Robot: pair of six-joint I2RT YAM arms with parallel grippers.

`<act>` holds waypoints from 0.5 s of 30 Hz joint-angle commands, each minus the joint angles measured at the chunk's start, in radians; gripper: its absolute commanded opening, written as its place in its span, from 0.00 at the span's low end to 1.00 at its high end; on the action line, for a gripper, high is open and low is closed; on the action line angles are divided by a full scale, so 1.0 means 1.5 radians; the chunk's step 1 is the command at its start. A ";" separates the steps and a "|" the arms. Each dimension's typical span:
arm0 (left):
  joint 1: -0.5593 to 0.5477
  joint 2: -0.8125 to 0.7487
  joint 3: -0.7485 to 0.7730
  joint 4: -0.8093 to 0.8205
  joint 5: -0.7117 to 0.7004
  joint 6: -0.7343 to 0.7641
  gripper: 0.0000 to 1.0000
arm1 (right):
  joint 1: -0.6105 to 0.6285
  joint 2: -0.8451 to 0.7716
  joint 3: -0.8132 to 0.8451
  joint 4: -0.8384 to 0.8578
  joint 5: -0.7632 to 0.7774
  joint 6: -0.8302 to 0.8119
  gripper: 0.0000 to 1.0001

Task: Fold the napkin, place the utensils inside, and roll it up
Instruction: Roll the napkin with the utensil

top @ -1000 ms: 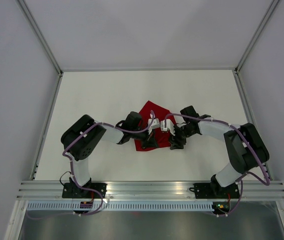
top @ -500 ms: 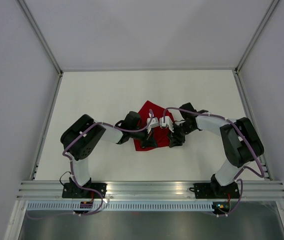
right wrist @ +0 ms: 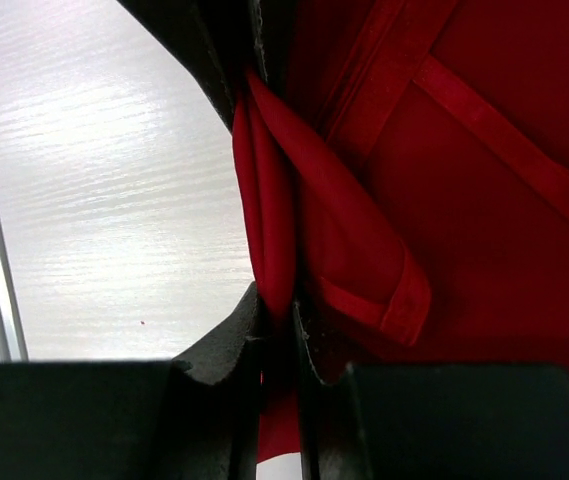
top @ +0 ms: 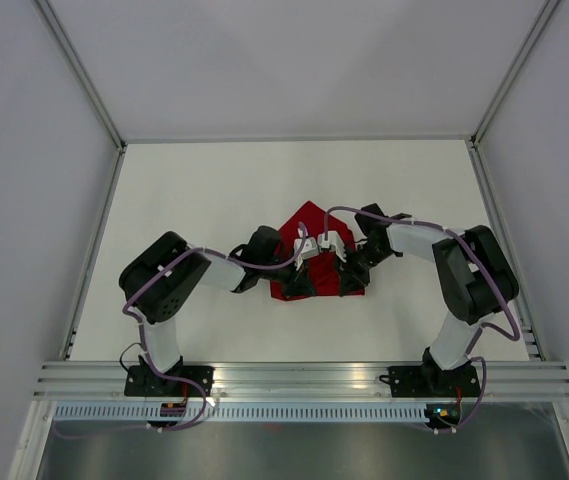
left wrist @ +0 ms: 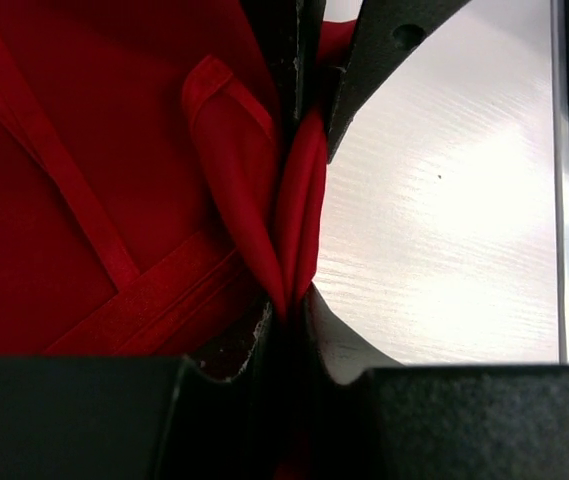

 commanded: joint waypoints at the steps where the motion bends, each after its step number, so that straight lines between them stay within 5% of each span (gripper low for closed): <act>1: -0.013 -0.015 -0.032 0.030 -0.068 0.002 0.21 | -0.001 0.048 0.028 -0.045 -0.026 -0.014 0.18; 15: -0.014 -0.076 -0.067 0.096 -0.135 -0.003 0.31 | -0.033 0.190 0.156 -0.201 -0.057 -0.055 0.15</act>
